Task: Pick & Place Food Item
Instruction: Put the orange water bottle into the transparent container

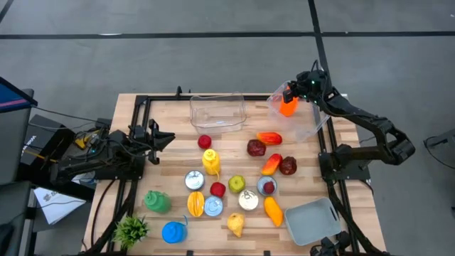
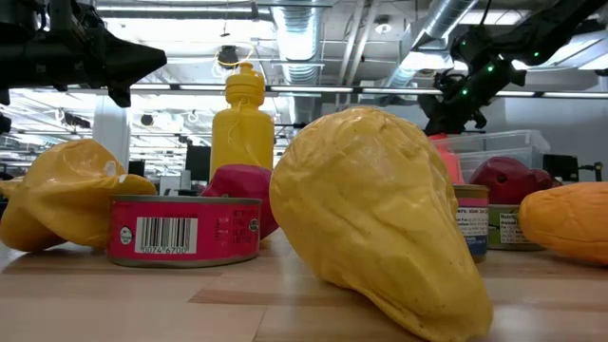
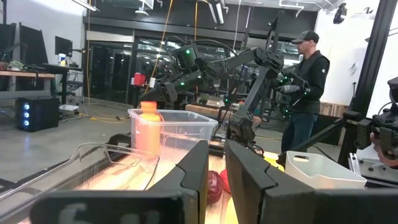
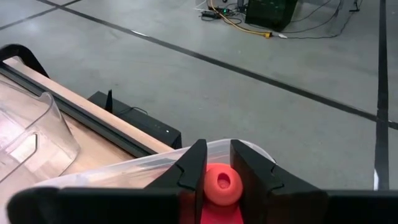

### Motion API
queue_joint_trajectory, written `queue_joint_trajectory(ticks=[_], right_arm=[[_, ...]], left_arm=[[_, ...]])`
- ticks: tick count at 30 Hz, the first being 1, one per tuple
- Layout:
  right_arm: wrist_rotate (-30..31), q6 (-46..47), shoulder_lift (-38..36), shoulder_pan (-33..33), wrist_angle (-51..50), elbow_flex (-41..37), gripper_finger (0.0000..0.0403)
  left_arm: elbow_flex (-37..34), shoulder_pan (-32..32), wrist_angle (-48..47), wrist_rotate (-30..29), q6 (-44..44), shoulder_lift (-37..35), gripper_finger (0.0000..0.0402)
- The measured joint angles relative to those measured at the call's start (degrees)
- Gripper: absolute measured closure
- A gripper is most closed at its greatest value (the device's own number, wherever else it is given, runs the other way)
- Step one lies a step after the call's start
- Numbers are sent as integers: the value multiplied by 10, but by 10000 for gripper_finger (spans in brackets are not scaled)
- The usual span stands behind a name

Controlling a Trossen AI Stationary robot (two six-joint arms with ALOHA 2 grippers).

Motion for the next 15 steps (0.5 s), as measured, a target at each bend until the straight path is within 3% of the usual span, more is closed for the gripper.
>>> queue_joint_trajectory(ticks=[11, 15], right_arm=[[0, -2, 0, 0, -2, 0, 336], [0, -5, 0, 0, -4, 0, 314]], left_arm=[[0, 0, 0, 0, 0, 0, 357], [0, 0, 0, 0, 0, 0, 357]])
